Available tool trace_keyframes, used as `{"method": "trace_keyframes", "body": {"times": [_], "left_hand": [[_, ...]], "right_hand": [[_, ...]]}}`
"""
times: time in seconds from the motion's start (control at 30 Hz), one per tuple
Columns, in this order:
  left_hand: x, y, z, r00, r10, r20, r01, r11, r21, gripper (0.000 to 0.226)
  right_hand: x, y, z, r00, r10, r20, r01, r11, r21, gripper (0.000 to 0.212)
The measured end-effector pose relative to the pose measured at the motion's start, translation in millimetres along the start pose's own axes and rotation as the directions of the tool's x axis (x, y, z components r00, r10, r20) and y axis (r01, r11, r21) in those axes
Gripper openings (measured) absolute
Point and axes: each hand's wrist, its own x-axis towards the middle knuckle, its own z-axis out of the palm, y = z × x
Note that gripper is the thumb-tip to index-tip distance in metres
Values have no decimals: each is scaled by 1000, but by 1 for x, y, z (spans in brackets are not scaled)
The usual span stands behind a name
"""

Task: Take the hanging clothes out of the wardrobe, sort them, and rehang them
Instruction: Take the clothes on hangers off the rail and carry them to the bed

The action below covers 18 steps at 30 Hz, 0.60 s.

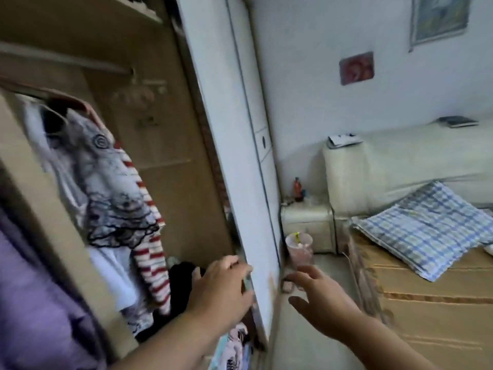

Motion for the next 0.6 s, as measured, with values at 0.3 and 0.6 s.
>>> {"method": "trace_keyframes", "body": {"times": [0.3, 0.6], "left_hand": [[-4, -94, -157, 866, 26, -499, 151, 938, 311, 40], [12, -112, -267, 690, 97, -718, 345, 827, 443, 35]], "right_hand": [[124, -172, -28, 921, -364, -136, 380, 918, 117, 52], [237, -274, -97, 784, -510, -354, 608, 747, 268, 47]]}}
